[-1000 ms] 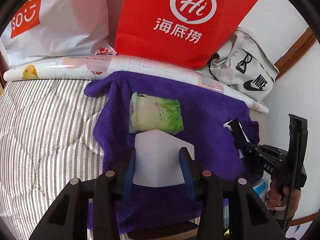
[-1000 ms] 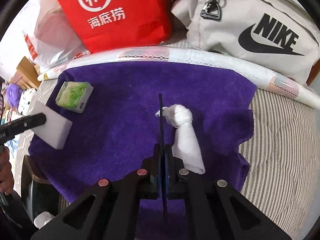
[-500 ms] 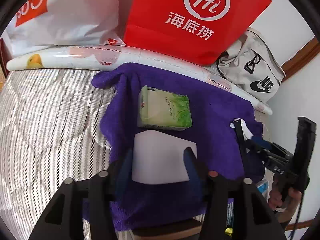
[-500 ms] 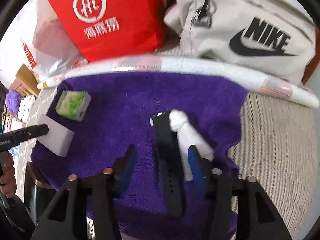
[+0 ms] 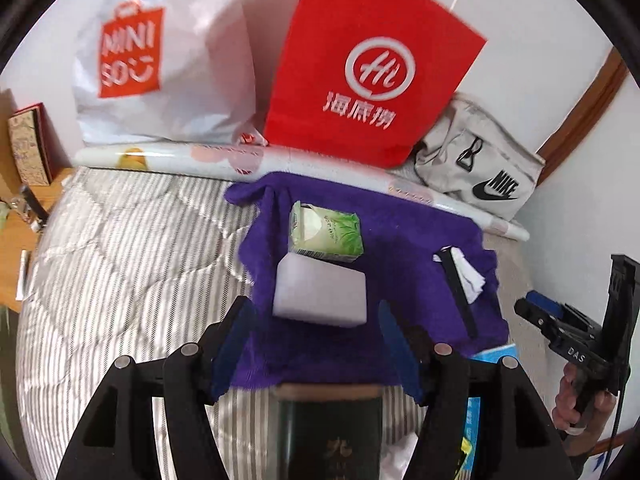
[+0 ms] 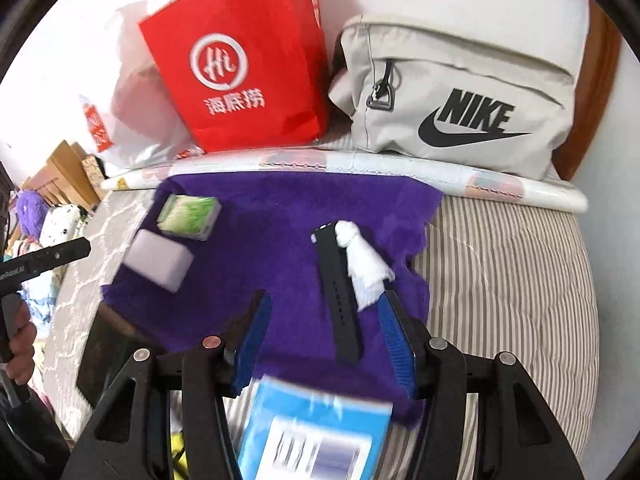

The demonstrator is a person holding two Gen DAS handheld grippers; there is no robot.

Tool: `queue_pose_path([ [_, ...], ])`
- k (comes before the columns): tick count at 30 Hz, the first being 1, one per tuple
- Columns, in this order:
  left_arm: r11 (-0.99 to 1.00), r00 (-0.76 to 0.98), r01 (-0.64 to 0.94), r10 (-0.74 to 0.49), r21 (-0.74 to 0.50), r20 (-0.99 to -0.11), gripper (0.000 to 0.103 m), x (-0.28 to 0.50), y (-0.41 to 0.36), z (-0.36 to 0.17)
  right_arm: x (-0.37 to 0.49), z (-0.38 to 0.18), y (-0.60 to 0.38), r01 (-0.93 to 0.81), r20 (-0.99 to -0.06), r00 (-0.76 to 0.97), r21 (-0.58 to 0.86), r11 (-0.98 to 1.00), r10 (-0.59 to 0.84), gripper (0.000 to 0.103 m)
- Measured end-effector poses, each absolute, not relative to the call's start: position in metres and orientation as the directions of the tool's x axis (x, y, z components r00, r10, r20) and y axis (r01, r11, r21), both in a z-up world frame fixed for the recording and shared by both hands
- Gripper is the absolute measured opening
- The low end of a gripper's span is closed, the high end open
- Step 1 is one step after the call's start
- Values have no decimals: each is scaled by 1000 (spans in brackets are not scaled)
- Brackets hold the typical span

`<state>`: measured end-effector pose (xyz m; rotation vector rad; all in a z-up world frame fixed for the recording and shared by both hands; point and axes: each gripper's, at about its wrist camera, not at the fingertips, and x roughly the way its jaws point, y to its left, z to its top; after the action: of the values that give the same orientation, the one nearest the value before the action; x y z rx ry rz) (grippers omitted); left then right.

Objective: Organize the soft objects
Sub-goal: 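Move both tools back toward the remaining items on the bed, then grasp the yellow bag by its black strap with the right tool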

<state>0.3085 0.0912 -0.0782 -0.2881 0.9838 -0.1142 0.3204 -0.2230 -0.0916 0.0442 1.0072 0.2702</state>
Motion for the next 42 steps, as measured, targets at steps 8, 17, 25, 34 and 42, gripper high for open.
queue_pose_path([
  [8,983,569,25,-163,-182,-806,63,247,66,-62,245,-73,-231,-219,-769,570,196,956,288,55],
  [17,983,555,68,-180,-172,-812,63,178,44,-74,171,-97,-197,-337,-785,484,240,910,387,55],
  [25,979,520,10,-179,-203,-835,63,148,66,-102,138,-130,-131,-491,-805,387,234,839,450,55],
  [34,967,520,-10,-214,-256,-827,63,141,85,-114,149,-154,-97,-520,-852,345,175,836,393,26],
  [42,956,487,6,-257,-292,-834,63,142,77,-131,124,-125,-103,-565,-789,401,186,804,465,13],
])
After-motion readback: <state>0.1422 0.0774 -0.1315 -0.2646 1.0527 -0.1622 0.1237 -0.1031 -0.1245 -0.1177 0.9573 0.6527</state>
